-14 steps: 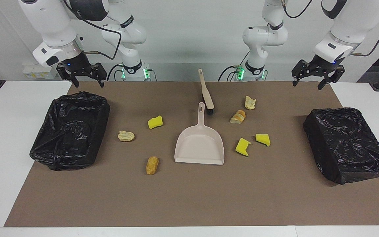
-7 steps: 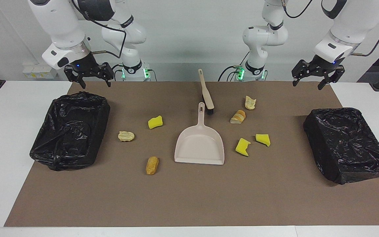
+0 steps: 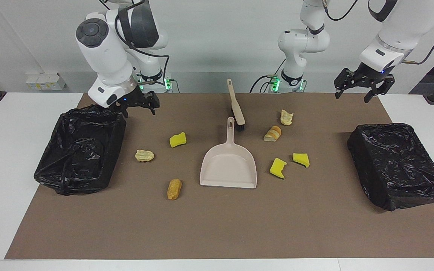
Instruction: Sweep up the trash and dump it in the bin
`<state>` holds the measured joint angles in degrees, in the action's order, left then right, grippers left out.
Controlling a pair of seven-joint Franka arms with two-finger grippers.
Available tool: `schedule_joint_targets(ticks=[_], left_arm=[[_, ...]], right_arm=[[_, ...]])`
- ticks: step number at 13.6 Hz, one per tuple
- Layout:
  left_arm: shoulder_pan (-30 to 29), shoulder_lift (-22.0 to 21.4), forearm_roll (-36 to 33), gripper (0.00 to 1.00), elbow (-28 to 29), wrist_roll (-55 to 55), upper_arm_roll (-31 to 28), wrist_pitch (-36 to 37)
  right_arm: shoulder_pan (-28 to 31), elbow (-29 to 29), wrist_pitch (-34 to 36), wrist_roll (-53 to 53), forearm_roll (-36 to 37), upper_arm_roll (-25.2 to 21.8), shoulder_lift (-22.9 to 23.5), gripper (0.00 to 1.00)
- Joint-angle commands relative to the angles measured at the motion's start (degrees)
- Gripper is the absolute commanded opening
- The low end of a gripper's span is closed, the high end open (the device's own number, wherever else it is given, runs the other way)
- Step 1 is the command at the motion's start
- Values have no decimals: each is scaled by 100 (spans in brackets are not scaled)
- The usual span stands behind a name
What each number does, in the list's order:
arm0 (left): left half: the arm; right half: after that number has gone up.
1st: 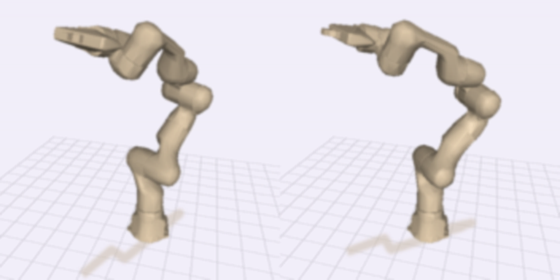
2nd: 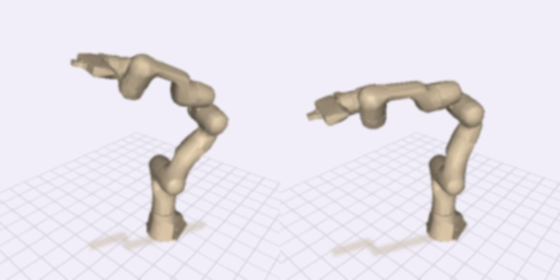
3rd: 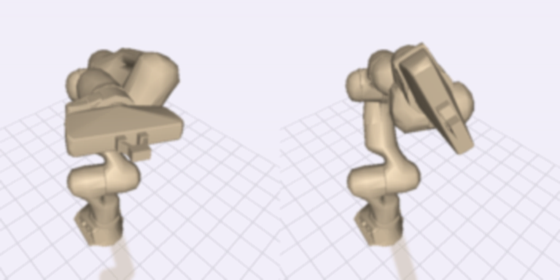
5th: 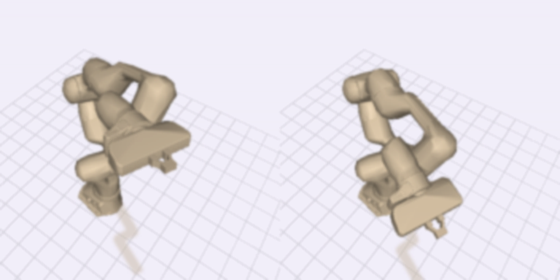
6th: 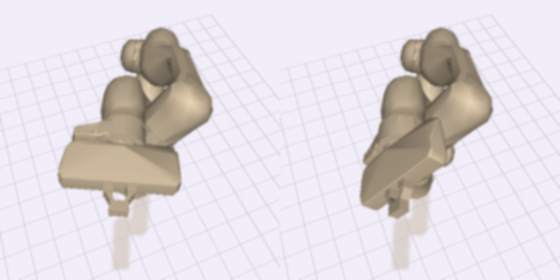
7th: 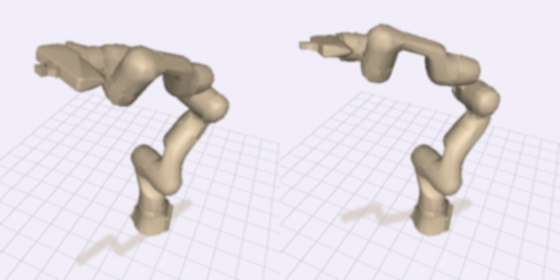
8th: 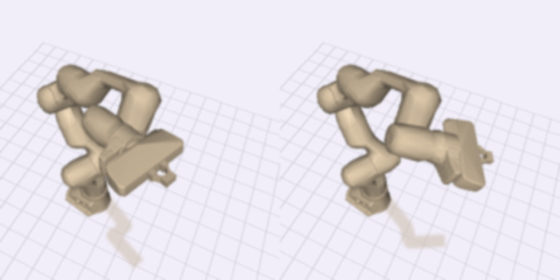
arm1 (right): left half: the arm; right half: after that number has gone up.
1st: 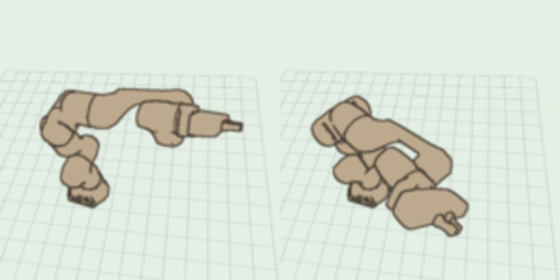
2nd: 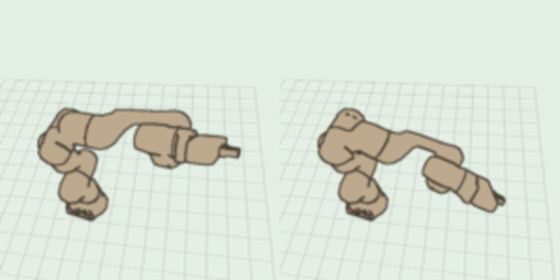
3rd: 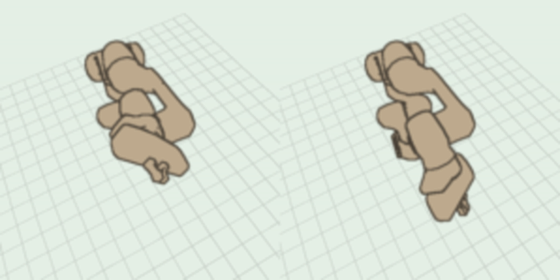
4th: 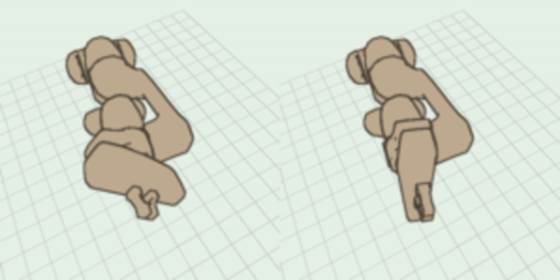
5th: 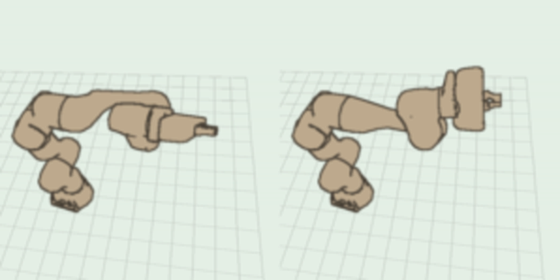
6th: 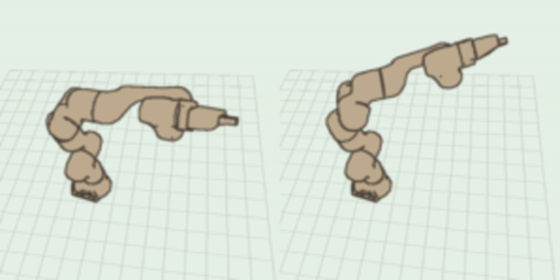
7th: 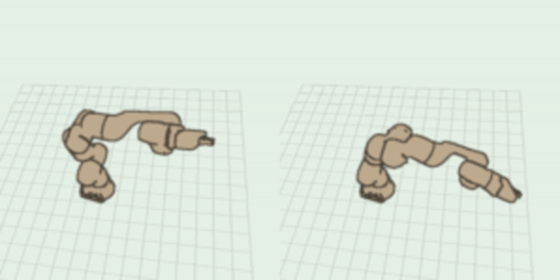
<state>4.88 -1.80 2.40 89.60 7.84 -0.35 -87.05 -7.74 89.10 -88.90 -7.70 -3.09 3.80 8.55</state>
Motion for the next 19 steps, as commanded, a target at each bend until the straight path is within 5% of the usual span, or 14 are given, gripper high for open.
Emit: schedule_joint_targets(ticks=[1,13,19], left_arm=[[-75,-102,32,100,101,42,26,-84],[-75,-102,32,100,92,7,43,-93],[31,-163,76,100,172,-19,157,-93]], right_arm=[[-420,-849,58,-1089,-288,6,698,100],[-2582,-878,-1471,-3467,263,-3,1966,100],[-2857,773,-2279,-3476,196,41,1404,100]])
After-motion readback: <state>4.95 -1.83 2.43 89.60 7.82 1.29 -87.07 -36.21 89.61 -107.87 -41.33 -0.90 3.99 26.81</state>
